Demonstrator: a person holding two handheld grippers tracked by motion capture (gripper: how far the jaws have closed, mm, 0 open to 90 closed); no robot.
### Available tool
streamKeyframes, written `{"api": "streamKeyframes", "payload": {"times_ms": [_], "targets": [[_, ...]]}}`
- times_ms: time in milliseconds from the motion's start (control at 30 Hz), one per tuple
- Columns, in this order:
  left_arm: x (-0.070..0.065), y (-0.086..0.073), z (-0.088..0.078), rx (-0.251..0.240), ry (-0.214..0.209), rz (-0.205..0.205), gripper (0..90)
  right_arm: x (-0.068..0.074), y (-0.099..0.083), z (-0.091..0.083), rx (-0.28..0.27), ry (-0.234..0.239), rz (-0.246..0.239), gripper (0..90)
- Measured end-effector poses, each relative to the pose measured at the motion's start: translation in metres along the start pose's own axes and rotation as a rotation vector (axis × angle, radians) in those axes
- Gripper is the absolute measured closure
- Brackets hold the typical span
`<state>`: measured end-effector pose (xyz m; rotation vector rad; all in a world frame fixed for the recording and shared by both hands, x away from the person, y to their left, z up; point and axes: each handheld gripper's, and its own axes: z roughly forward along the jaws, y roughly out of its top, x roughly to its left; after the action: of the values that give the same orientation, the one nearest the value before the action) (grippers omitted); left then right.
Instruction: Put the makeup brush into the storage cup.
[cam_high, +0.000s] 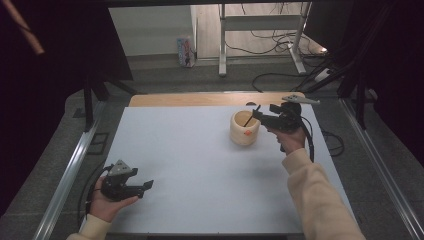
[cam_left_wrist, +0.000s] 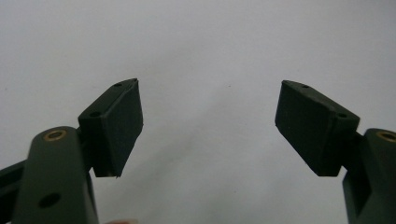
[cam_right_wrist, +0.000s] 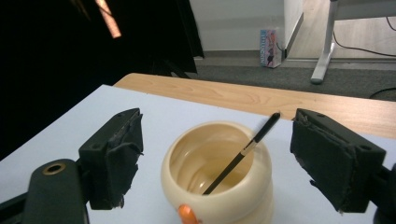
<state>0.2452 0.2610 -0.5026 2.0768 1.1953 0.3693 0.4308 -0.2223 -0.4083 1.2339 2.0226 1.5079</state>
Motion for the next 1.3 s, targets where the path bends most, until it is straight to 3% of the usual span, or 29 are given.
{"api": "streamKeyframes", "payload": {"times_ms": [500, 1100, 1300], "targets": [[0.0, 0.0, 0.0, 0.004, 0.002, 0.001, 24.1, -0.001, -0.03, -0.029, 0.041, 0.049, -0.005, 16.8], [0.0, 0.0, 0.0, 0.002, 0.001, -0.001, 24.1, 0.006, -0.06, -0.063, 0.1, 0.059, -0.093, 16.7], [-0.001, 0.0, -0.001, 0.002, 0.002, 0.003, 24.1, 0.007, -0.071, -0.074, 0.124, 0.072, -0.083, 16.6]]}}
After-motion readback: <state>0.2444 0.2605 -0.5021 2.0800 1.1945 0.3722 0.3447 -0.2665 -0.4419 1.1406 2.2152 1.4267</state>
